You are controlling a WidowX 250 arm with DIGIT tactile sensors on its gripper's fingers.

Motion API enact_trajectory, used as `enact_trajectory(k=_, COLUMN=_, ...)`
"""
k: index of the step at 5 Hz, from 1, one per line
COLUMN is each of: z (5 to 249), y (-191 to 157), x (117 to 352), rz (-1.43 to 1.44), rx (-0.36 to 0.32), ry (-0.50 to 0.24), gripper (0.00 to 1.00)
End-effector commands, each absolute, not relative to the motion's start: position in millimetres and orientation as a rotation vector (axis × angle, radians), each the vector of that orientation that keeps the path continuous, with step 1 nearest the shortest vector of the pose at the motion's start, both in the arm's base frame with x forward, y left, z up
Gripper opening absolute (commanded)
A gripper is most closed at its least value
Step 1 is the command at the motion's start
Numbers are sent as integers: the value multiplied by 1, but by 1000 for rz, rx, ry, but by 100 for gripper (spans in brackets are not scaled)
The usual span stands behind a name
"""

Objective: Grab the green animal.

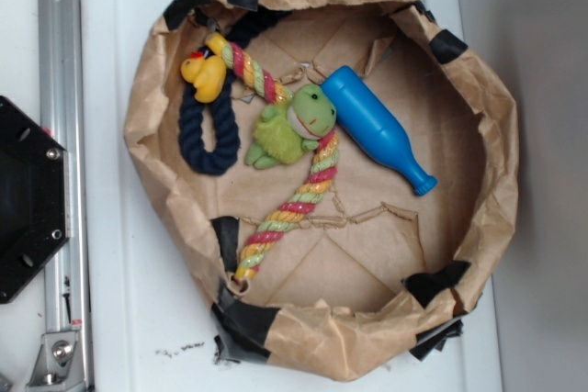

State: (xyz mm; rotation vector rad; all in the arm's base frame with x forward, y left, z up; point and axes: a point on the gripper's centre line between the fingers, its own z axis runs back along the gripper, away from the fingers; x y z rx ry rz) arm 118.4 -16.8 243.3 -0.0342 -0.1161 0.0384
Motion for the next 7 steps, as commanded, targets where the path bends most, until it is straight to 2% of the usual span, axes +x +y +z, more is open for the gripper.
enact_trajectory(k=1, z=243, y=-17, x=118, rz=38, rx=-34, ry=-116, gripper=100)
enact_trajectory(k=2, z=220, y=-5, x=159, rz=135, rx=-57, ry=-170, gripper=100)
enact_trajectory(k=3, z=189, y=16, x=203, rz=349, rx=11, ry=-203, gripper=100)
enact_trajectory(k=4, z=156, y=45, x=245, rz=439, rx=20, ry=-214, gripper=100)
enact_trajectory(k=5, z=112, y=63, x=262, rz=470, rx=1, ry=-167, gripper=100)
enact_trajectory(k=6, z=67, y=58, x=268, rz=230, rx=23, ry=-45, gripper=100)
enact_trajectory(k=7, z=52, y=54, x=261, rz=41, rx=-13, ry=39, gripper=100)
